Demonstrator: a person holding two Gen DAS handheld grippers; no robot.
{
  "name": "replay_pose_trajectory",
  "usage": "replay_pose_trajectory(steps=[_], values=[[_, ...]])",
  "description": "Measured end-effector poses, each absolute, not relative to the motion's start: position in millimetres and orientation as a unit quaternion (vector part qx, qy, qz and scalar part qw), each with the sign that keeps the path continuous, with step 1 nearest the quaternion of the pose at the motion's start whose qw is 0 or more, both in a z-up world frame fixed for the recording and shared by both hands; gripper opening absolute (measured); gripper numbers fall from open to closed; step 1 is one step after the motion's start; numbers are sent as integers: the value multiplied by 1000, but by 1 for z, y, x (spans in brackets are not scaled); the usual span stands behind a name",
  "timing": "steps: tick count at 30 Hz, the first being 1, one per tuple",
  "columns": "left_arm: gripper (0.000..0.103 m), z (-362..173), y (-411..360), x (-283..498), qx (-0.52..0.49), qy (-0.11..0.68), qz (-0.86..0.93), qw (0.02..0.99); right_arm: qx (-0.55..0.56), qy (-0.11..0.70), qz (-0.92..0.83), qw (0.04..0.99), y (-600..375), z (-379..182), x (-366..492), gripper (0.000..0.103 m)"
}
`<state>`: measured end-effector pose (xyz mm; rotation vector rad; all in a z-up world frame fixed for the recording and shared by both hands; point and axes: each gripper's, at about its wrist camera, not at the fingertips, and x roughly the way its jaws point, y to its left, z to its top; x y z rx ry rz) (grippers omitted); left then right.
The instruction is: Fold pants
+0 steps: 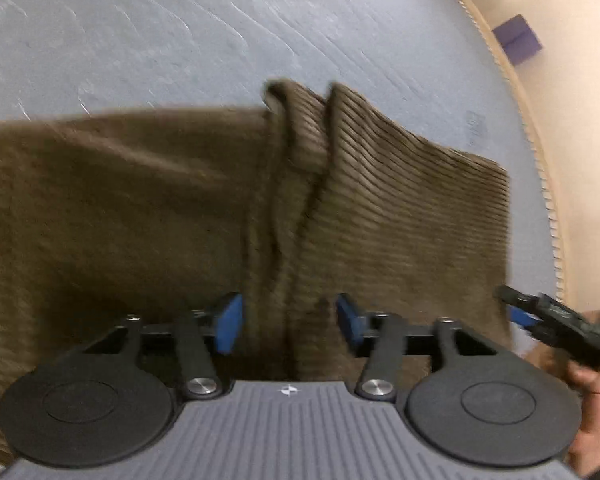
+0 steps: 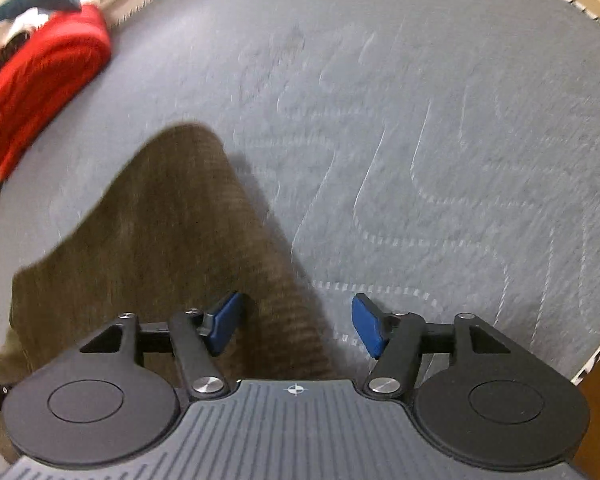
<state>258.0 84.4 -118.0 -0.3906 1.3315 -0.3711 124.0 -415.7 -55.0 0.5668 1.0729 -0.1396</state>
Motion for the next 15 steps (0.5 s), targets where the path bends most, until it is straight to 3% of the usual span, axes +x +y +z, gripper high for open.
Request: replay_pose_trajectory(steps=[6,7,8,12,15], values=[[61,-123,51,239,-76,609,-183,768,276,522,-36,806,-405,-62,127,66],[39,-121,46,237,-54,604,-186,773,274,524,-36,806,-404,-63,127,66],[26,-117,41,234,-26,592,-200,780,273,526,-37,805,-403,-65,126,66],[20,-94,13,213,82,538,-224,809,268,528,-42,805,-400,-65,129,67],[21,-100,12,208,84,550,-219,802,267,530,-49,803,-397,-66,131,68]])
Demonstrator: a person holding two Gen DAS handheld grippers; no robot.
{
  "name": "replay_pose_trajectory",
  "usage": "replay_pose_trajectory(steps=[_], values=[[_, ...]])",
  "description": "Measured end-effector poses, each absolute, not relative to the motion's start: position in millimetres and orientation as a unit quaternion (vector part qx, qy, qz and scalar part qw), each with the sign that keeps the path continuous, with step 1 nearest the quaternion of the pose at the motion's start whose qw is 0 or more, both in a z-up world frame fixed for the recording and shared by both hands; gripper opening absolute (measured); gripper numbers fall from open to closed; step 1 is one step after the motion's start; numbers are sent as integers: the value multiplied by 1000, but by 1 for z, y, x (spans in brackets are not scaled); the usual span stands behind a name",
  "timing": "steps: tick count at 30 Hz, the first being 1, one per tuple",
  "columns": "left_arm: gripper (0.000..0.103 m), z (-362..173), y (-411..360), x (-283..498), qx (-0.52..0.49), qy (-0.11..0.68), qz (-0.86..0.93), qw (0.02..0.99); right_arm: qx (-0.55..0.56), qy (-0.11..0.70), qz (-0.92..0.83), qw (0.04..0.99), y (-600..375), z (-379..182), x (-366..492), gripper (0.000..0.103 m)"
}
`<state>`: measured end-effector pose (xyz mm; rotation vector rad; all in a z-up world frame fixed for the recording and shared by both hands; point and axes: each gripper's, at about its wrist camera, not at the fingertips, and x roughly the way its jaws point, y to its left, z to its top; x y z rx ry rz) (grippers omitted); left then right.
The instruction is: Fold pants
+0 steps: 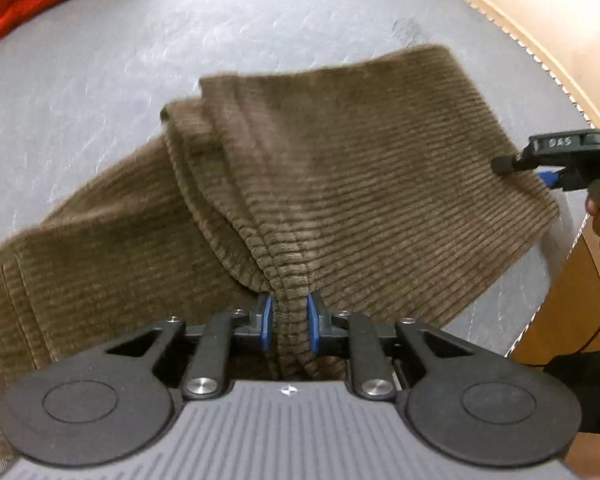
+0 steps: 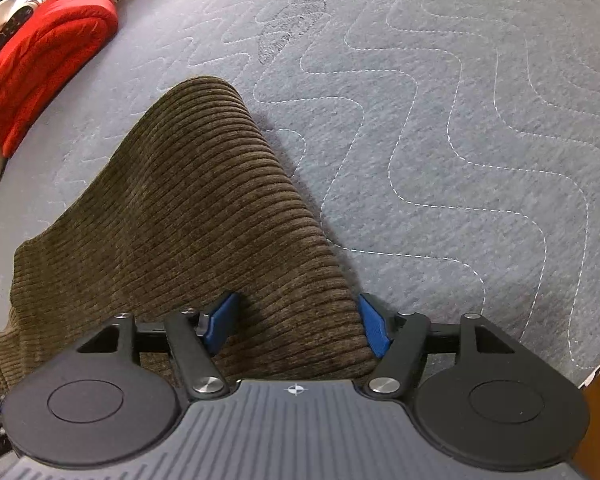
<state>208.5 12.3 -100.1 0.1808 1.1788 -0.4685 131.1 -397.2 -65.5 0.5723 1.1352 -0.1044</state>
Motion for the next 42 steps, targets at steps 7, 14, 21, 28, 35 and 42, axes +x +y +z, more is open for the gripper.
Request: replay_pose_trajectory(steps=[7,14,21,28,35,42], values=[[48,-92,16,216,117,497,-158,845,246,526,-55,812,-389,-64,128,67],[46,-62,-1,205,72,418,-246,872,231,518,-56,822,-386,-63,126,59],[45,-113,-16,204,140,513,-284,798,222,498,-59,836,-387,-55,123,30],[55,-79,3,217,70,467,-253,844,141,421,-7,896,-353,-10,114,21],[81,-37,11,248,-102,416,-269,863,51,299,104,947,-293,25,86,20],[90,-28,21,275,-251,433,-312,807,1,238,220,946,-230,40,55,20]])
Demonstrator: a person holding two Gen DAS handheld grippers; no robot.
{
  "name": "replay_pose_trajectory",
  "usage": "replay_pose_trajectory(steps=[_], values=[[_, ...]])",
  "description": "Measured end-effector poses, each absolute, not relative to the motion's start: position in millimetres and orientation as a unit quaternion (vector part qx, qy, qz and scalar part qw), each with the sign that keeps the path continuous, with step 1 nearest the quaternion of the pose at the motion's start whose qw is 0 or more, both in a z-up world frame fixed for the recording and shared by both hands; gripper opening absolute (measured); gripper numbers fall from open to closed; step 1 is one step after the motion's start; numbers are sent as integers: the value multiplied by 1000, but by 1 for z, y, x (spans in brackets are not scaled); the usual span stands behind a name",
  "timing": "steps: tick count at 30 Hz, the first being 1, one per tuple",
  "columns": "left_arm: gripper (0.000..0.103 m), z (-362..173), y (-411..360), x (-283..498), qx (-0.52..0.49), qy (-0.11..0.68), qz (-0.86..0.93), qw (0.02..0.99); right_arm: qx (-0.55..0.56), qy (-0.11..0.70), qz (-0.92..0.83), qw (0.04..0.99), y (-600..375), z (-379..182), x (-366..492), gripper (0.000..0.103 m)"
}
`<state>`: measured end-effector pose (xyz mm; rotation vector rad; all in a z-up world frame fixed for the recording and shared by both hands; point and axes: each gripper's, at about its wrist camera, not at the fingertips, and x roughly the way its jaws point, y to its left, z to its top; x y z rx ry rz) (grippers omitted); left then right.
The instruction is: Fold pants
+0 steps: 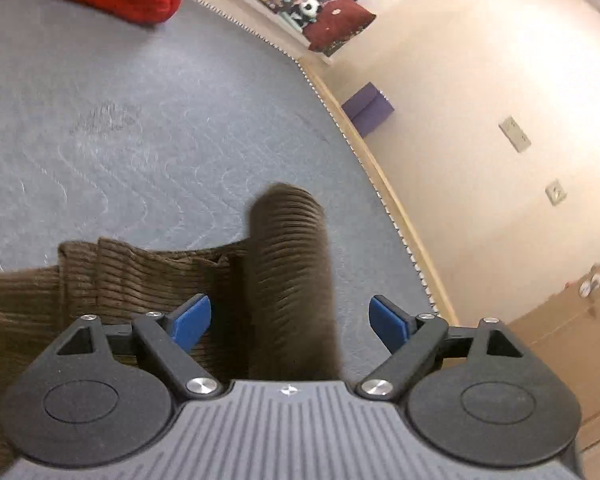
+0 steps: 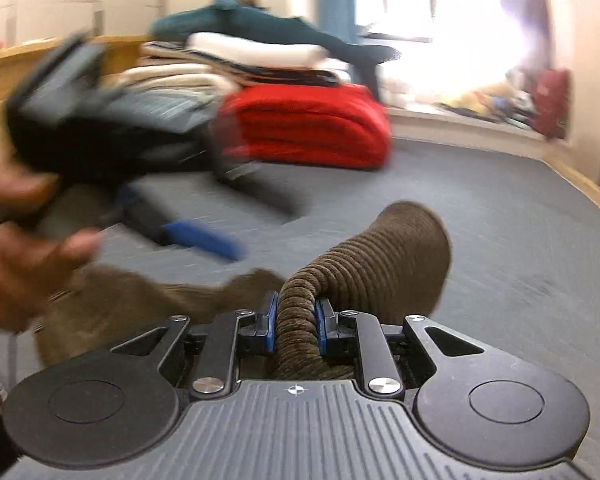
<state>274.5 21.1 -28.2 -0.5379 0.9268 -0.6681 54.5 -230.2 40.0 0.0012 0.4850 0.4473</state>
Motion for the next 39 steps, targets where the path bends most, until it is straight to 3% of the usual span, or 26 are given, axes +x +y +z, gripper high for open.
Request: replay_pose_trajectory(steps=[3,6,7,10,14,17,19,22,27,30,32,34,39], values=[[87,-42,21,284,-234,473,-276,803,-18,229,254,940,-202,36,43,19],[59,-54,22,289,-188,503,-229,812,-47,217,291,931,-177,37,32,19],[43,-55,26,290,-173,509,-210,817,-56,214,303,927,-170,38,29,18],[25,-62,40,292,-149,519,-190,820,-67,225,330,914,-154,40,27,16],[23,-52,62,289,-120,501,-194,835,8,248,375,893,-152,62,45,16],[23,-46,95,283,-120,495,-191,839,140,294,434,840,-165,66,78,20],[23,-44,122,279,-125,494,-184,841,183,310,446,820,-178,67,93,30],[23,-40,165,271,-115,492,-164,847,196,306,404,839,-189,64,115,36],[26,-38,228,256,-94,504,-104,853,191,347,274,877,-191,45,144,53],[51,-49,255,258,-89,523,-70,845,201,419,233,854,-176,20,163,73],[75,-59,272,259,-107,533,-53,838,220,462,247,823,-164,0,173,72],[91,-64,281,262,-130,527,-37,839,224,484,247,809,-146,-9,177,75],[93,-81,300,272,-206,531,-55,820,242,512,257,783,-122,-20,187,81]])
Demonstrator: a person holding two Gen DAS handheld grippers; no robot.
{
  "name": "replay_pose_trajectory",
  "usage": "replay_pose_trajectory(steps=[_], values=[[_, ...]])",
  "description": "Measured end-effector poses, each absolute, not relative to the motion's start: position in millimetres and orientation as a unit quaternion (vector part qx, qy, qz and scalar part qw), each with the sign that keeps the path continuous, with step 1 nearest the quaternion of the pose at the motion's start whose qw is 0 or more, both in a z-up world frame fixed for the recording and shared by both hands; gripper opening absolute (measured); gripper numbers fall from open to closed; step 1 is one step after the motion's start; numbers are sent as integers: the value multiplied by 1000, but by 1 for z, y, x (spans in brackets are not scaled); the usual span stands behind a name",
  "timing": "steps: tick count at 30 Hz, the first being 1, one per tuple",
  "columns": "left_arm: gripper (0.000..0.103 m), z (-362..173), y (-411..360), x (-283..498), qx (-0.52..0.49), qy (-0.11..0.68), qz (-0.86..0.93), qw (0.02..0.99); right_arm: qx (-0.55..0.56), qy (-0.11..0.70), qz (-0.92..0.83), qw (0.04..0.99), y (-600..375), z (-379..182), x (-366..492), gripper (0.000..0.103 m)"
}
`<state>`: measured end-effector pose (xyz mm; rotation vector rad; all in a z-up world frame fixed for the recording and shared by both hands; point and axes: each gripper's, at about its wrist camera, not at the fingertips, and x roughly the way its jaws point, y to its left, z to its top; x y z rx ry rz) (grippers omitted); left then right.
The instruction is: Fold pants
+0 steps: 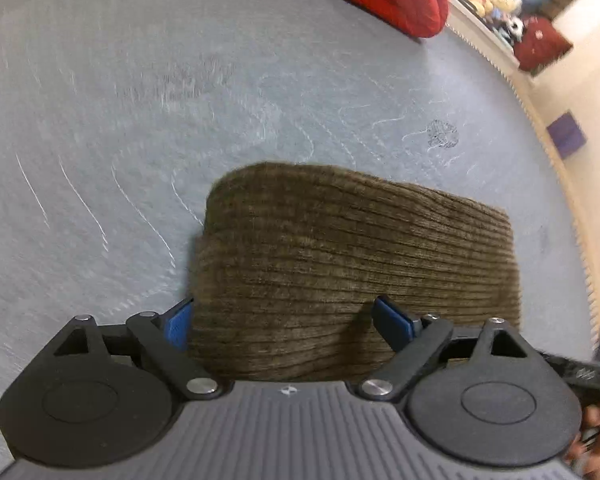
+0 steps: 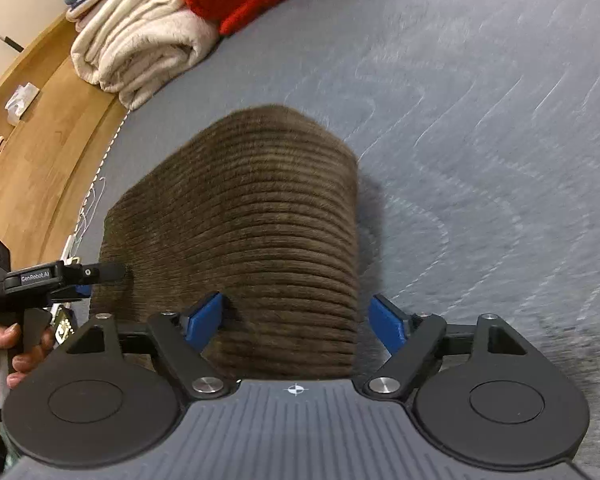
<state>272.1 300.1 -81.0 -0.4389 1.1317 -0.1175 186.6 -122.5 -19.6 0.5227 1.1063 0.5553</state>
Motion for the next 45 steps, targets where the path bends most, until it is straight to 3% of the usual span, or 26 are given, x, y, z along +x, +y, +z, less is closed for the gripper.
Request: replay_pose_trajectory(steps=[3,6,8,10,12,13,14,16,24,29,34,37,41,45], values=[[94,-108,306,273,-247,549,-65,795,253,525,263,769,-122,-29,188,86],[94,-136,309,277,-305,550,-73,774,247,530,267,766,-117,-32,191,83],[92,-138,303,282,-294,550,-72,779,241,527,266,771,-114,-30,193,70],[86,-131,293,287,-272,551,-70,786,243,522,265,773,-115,-24,195,48],[77,-121,281,293,-251,549,-61,795,252,511,267,777,-119,-20,195,38],[67,-113,273,297,-240,538,-66,805,256,502,270,781,-123,-17,195,36],[57,-106,264,298,-235,527,-74,813,255,491,268,788,-128,-11,194,35],[52,-89,240,304,-221,505,-99,829,254,468,252,808,-143,-2,191,34],[47,-47,125,333,-188,417,-189,869,193,338,194,901,-247,49,197,35],[38,-36,81,338,-157,373,-225,886,152,286,187,928,-294,62,212,34],[39,-36,65,352,-142,353,-219,899,165,279,187,927,-316,53,234,35],[61,-44,62,358,-128,388,-168,897,174,303,161,923,-316,38,254,46],[61,-44,57,356,-75,376,-85,920,148,364,-25,919,-325,17,283,48],[60,-39,61,343,-88,362,-94,923,210,375,0,903,-341,12,298,48]])
